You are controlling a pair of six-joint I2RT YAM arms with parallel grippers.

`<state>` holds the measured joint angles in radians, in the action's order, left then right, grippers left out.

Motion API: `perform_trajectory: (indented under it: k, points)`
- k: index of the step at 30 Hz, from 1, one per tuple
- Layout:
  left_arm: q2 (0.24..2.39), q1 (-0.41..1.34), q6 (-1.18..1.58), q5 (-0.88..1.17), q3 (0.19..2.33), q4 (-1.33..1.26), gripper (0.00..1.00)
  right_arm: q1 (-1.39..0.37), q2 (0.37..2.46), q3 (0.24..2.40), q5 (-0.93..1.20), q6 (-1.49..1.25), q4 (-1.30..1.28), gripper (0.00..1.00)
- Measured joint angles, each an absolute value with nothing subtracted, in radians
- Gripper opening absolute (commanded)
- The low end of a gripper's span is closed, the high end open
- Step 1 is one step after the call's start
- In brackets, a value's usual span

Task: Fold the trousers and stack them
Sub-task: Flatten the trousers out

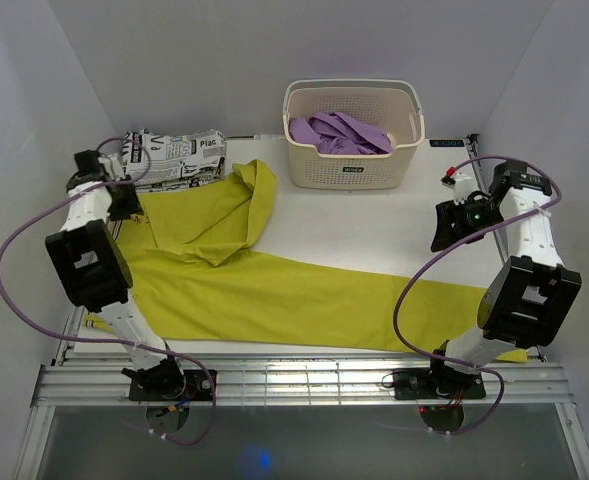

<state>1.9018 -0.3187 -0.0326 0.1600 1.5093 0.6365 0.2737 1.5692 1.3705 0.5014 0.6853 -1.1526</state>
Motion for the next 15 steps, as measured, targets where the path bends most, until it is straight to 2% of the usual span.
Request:
perform_trajectory:
  k: [4, 15]
  points:
    - [1.89, -0.479, -0.038, 0.231, 1.484, 0.653, 0.49, 0.274, 1.569, 1.35, 0.502, 0.685, -1.148, 0.62]
    - [1.898, -0.415, 0.007, 0.442, 1.42, 0.611, 0.47, 0.274, 1.571, 1.337, 0.5, 0.685, -1.147, 0.62]
